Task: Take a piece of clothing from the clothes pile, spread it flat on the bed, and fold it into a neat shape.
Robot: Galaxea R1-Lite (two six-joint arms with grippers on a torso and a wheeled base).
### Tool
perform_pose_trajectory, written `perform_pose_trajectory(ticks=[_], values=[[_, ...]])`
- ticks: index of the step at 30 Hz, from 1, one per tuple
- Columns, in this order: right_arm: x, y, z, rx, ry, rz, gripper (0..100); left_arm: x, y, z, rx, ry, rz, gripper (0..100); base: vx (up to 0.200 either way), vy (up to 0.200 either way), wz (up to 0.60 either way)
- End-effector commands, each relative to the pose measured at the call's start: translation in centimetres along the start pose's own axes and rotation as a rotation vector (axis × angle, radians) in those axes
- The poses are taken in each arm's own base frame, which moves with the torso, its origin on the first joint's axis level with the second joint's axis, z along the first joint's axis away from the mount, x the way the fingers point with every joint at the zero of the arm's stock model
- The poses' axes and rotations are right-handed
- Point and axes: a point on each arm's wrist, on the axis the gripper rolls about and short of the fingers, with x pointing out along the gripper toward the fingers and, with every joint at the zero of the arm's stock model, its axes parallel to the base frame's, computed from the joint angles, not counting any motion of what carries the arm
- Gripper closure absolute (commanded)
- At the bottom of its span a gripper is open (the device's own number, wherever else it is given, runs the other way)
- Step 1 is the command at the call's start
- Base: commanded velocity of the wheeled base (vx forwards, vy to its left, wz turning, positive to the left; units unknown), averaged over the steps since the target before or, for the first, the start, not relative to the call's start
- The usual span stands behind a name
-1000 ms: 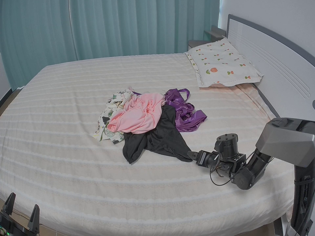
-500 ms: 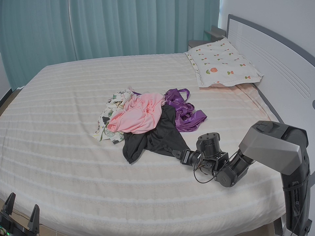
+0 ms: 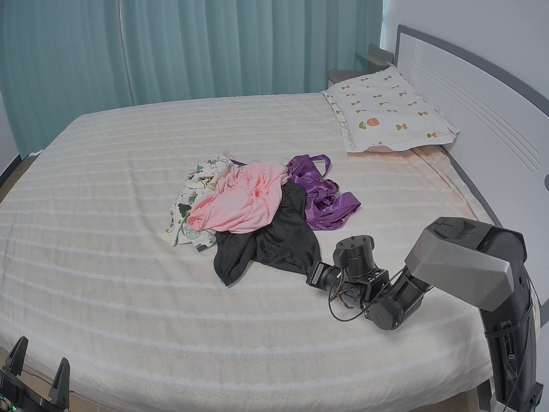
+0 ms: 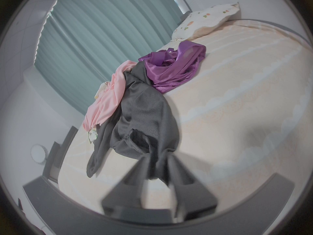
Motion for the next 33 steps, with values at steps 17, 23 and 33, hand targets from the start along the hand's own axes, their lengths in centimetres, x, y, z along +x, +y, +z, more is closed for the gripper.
perform_pose_trajectory(ticks=[17, 23, 33], values=[[-5.6, -1.2, -0.3, 0.247, -0.029, 0.030, 100, 0.1, 0.0, -0.5, -0.036, 0.005, -0.012, 0, 0.000, 0.000, 0.00], [-6.1, -1.4, -0.6, 0.280, -0.052, 0.070, 100, 2.0, -0.1, 7.3, -0.163, -0.032, 0.005, 0, 0.000, 0.000, 0.00], [-7.3, -1.5, -1.7, 0.275, -0.078, 0.133, 100, 11.5, -3.1, 3.8, -0.023, 0.532, -0.313, 0, 0.000, 0.000, 0.00]])
